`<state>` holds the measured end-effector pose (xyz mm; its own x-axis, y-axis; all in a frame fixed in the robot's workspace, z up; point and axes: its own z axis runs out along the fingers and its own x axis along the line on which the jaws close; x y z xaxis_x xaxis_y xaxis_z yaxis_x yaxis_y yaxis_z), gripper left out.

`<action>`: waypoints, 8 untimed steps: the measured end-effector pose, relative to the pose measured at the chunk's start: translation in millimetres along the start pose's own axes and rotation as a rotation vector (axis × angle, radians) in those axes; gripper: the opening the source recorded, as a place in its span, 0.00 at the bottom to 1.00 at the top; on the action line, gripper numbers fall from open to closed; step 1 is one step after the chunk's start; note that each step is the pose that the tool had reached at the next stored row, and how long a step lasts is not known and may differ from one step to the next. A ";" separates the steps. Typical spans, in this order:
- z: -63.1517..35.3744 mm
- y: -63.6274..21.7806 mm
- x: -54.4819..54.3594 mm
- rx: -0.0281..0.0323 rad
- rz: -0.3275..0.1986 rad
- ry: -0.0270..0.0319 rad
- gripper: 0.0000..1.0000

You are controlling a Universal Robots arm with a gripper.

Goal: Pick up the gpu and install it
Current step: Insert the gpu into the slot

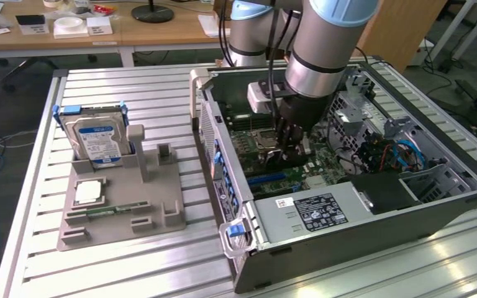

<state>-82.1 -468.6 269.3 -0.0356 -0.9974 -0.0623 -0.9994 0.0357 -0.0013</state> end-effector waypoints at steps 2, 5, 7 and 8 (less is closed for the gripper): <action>0.1 0.9 0.1 0.0001 0.000 0.0000 0.27; 2.6 2.1 0.3 -0.0003 0.000 0.0000 0.27; 4.5 2.4 0.4 0.0000 0.000 -0.0001 0.27; 4.8 2.4 0.4 0.0000 0.000 0.0001 0.27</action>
<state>-84.5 -468.6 264.5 -0.0354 -0.9974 -0.0622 -0.9994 0.0356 -0.0014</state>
